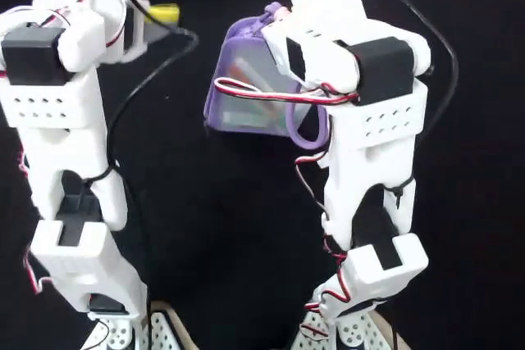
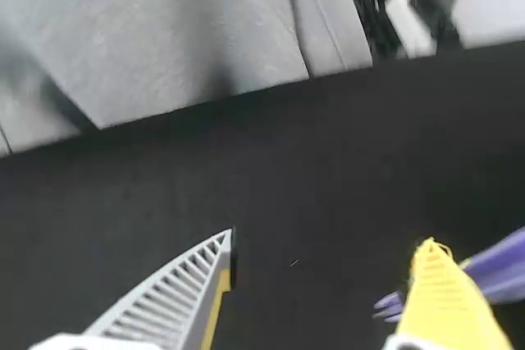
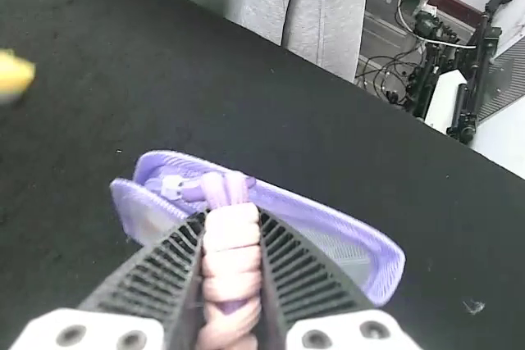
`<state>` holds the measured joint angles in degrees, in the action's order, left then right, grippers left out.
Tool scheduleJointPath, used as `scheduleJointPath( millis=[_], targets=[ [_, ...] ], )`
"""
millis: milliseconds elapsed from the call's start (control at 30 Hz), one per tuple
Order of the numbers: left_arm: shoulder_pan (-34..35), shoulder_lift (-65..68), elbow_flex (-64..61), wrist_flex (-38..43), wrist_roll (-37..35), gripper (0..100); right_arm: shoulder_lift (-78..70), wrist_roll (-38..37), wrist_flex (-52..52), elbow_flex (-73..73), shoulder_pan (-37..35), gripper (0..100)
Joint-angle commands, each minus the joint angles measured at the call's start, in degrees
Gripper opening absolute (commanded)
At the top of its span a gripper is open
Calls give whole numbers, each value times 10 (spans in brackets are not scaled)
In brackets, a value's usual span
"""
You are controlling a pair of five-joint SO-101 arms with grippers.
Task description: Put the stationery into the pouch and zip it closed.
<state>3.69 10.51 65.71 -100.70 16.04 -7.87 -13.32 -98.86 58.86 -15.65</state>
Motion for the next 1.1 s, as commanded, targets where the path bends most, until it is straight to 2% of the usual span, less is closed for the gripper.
scheduleJointPath(
  millis=[0, 200, 433, 567, 833, 900, 1067],
  targets=[
    [-1, -27, -55, 5, 107, 343, 6, 6, -5, 2, -3, 11],
    [-67, -34, -136, 2, 192, 340, 2, 4, -11, 2, -2, 11],
    [-132, -27, -143, 4, 197, 340, 3, 2, -11, 2, -2, 11],
    [-162, -27, -143, 32, 190, 339, 6, 2, -11, 3, -2, 11],
    [-179, -12, -207, 155, 92, 335, 6, 2, -11, 5, 14, 11],
    [-169, -11, -233, 181, 77, 283, 6, 2, -11, 6, 25, 11],
    [-160, -13, -247, 193, 53, 23, 6, 2, -11, 6, 29, 11]
  ],
)
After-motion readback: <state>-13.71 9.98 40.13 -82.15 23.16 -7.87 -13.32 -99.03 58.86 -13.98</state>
